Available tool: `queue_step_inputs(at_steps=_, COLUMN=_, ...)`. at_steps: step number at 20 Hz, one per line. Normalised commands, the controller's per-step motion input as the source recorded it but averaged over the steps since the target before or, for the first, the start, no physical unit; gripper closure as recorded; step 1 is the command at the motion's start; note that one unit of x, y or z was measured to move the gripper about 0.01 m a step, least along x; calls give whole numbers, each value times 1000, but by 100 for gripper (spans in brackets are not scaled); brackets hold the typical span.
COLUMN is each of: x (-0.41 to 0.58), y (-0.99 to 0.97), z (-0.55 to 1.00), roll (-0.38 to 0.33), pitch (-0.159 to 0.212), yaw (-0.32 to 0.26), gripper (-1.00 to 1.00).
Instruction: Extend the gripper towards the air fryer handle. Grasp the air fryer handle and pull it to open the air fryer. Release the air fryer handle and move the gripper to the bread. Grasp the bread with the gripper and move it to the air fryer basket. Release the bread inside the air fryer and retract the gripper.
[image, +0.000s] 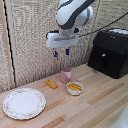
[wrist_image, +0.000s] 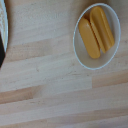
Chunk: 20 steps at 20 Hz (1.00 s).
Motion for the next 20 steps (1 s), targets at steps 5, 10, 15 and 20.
queue_step_inputs(at_steps=5, x=111, y=-23, z=48, roll=-55, pitch=-10, yaw=-375, gripper=-100)
queue_step_inputs(at_steps=10, x=139, y=-33, z=69, roll=-61, pitch=-13, yaw=-375, gripper=-100)
queue_step_inputs(at_steps=15, x=244, y=-38, z=106, roll=-154, pitch=-35, yaw=-342, gripper=-100)
queue_step_inputs(at_steps=20, x=274, y=-84, z=69, roll=-278, pitch=-20, yaw=-261, gripper=-100)
